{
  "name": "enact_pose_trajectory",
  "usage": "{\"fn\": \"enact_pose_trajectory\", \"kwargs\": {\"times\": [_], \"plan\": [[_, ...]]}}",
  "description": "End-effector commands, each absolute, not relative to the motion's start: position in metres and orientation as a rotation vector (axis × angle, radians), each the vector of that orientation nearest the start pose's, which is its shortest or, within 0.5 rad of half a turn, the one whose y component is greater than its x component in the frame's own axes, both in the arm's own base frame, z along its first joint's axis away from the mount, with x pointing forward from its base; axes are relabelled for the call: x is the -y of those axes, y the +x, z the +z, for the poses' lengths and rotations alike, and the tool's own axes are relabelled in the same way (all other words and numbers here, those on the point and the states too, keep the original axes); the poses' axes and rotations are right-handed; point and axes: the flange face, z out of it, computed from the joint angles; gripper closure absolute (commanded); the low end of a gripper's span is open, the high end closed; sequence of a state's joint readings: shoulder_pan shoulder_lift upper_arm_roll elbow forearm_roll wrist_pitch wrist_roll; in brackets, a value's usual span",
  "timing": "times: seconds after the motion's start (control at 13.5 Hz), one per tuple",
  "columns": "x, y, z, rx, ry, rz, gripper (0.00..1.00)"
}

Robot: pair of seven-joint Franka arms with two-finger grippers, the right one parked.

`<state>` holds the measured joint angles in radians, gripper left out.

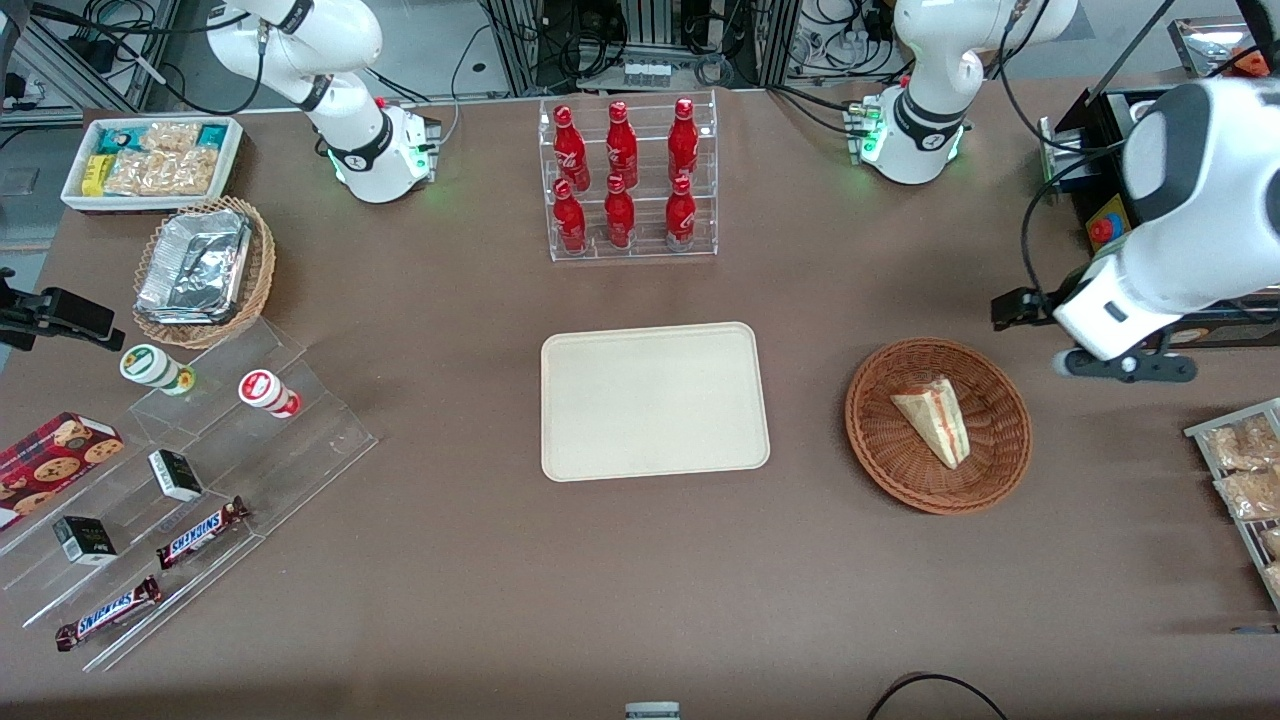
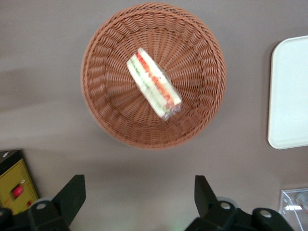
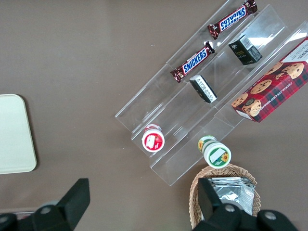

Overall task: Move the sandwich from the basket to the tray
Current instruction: 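Move the left gripper over the wrapped sandwich in the wicker basket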

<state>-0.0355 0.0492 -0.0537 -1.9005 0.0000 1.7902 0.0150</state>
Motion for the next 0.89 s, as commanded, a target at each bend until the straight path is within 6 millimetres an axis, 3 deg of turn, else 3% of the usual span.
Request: {"fn": "enact_pose_trajectory", "kwargs": {"times": [0.0, 0.15, 0.3, 0.52, 0.81], "plan": [[0.050, 0.538, 0.417, -0.169, -3.123, 0.154, 0.00], [0.048, 0.530, 0.383, -0.145, -3.130, 0.089, 0.00], [0.048, 0.528, 0.369, -0.028, -3.135, 0.052, 0.00], [0.050, 0.532, 0.362, 0.279, -3.123, 0.025, 0.00], [0.061, 0.537, 0.330, 0.805, -3.054, 0.088, 0.00]]}}
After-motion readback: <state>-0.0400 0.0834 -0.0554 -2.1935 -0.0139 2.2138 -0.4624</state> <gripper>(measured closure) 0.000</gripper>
